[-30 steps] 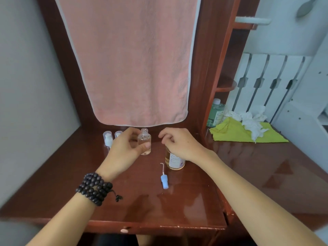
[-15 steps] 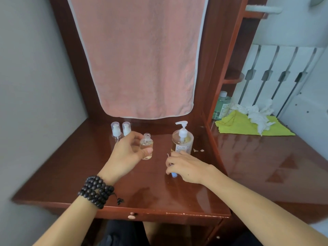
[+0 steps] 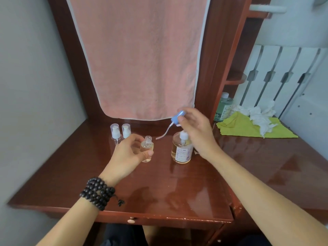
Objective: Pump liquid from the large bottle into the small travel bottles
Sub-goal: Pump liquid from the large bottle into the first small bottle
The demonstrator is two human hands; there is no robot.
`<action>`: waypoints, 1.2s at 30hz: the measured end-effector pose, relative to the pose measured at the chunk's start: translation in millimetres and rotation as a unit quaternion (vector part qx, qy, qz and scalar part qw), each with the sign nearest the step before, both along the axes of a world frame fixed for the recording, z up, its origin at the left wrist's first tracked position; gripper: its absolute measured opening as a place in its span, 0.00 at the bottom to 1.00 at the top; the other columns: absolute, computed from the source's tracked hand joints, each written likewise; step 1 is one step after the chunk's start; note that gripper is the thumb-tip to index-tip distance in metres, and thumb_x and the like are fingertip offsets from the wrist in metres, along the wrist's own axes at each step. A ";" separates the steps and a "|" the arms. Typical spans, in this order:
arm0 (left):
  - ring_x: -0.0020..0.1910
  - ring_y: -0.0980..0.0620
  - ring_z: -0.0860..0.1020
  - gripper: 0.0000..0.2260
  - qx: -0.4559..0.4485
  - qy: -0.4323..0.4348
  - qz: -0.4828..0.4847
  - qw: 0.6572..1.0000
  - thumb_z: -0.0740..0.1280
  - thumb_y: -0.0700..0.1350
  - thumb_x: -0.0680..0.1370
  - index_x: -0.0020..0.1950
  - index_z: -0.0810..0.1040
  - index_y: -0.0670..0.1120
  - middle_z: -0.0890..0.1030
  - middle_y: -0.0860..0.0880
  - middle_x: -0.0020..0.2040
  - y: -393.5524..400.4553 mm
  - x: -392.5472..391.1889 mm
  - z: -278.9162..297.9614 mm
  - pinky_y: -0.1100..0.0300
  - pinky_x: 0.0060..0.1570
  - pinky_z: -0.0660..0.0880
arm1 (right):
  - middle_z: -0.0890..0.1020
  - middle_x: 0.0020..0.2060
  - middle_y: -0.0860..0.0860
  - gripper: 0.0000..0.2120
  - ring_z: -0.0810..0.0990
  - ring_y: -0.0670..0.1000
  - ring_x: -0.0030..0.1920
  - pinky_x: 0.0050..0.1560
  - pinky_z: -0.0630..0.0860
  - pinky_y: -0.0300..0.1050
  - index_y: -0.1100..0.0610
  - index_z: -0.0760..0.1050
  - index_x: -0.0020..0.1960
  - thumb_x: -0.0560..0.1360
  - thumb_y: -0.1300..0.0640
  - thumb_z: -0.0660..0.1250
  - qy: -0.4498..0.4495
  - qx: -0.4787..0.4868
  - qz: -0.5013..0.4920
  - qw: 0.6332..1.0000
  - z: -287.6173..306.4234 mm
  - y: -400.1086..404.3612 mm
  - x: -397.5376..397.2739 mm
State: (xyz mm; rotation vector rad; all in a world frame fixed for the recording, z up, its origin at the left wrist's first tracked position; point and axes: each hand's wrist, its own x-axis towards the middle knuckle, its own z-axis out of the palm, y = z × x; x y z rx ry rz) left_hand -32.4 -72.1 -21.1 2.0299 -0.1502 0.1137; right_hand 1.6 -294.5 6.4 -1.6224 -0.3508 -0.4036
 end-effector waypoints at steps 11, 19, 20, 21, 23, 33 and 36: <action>0.39 0.57 0.83 0.13 0.013 -0.006 -0.023 1.000 0.78 0.45 0.70 0.49 0.77 0.52 0.83 0.53 0.45 -14.8 4.2 -3.2 0.66 0.40 0.76 | 0.86 0.50 0.49 0.09 0.86 0.52 0.52 0.57 0.82 0.59 0.50 0.80 0.58 0.78 0.56 0.69 -0.026 -0.071 -0.020 0.997 19.5 3.8 -4.3; 0.41 0.57 0.83 0.13 0.021 -0.008 -0.033 0.999 0.78 0.47 0.69 0.48 0.77 0.55 0.84 0.54 0.43 -18.8 5.6 -6.9 0.58 0.47 0.80 | 0.87 0.46 0.44 0.08 0.85 0.46 0.49 0.46 0.76 0.38 0.53 0.80 0.56 0.79 0.63 0.71 -0.030 -0.151 -0.003 0.988 19.3 6.7 -5.4; 0.41 0.56 0.83 0.13 0.023 -0.008 -0.036 0.999 0.78 0.47 0.69 0.48 0.77 0.56 0.84 0.54 0.43 -20.0 5.5 -7.5 0.57 0.47 0.80 | 0.88 0.45 0.45 0.07 0.85 0.45 0.48 0.45 0.73 0.34 0.55 0.81 0.55 0.79 0.63 0.72 -0.025 -0.164 0.007 0.986 19.1 7.2 -4.9; 0.41 0.56 0.83 0.13 0.022 -0.010 -0.040 0.999 0.78 0.48 0.69 0.48 0.77 0.56 0.84 0.53 0.43 -21.8 5.5 -7.3 0.56 0.48 0.80 | 0.88 0.45 0.46 0.07 0.85 0.44 0.47 0.44 0.72 0.32 0.56 0.81 0.55 0.78 0.63 0.72 -0.020 -0.177 0.018 0.984 19.4 7.5 -4.6; 0.42 0.55 0.83 0.14 0.016 -0.016 -0.043 0.999 0.78 0.49 0.69 0.49 0.77 0.56 0.84 0.53 0.43 -25.2 6.0 -6.4 0.56 0.48 0.80 | 0.88 0.46 0.47 0.07 0.85 0.42 0.45 0.42 0.71 0.31 0.57 0.81 0.55 0.78 0.64 0.72 -0.003 -0.206 0.038 0.978 18.8 7.0 -3.7; 0.42 0.55 0.84 0.14 0.001 -0.043 -0.042 0.998 0.78 0.49 0.69 0.50 0.78 0.57 0.85 0.53 0.43 -32.5 9.9 -4.7 0.51 0.47 0.82 | 0.81 0.46 0.37 0.11 0.79 0.32 0.45 0.49 0.71 0.26 0.56 0.84 0.59 0.78 0.66 0.72 0.015 -0.382 0.093 0.919 27.3 -9.9 -1.8; 0.40 0.54 0.84 0.14 0.004 -0.048 -0.045 0.998 0.79 0.48 0.69 0.50 0.78 0.57 0.85 0.52 0.41 -34.5 10.8 -5.6 0.51 0.46 0.81 | 0.84 0.47 0.42 0.09 0.81 0.41 0.49 0.52 0.75 0.34 0.55 0.85 0.57 0.79 0.63 0.72 -0.001 -0.435 0.091 0.896 34.2 -10.4 0.6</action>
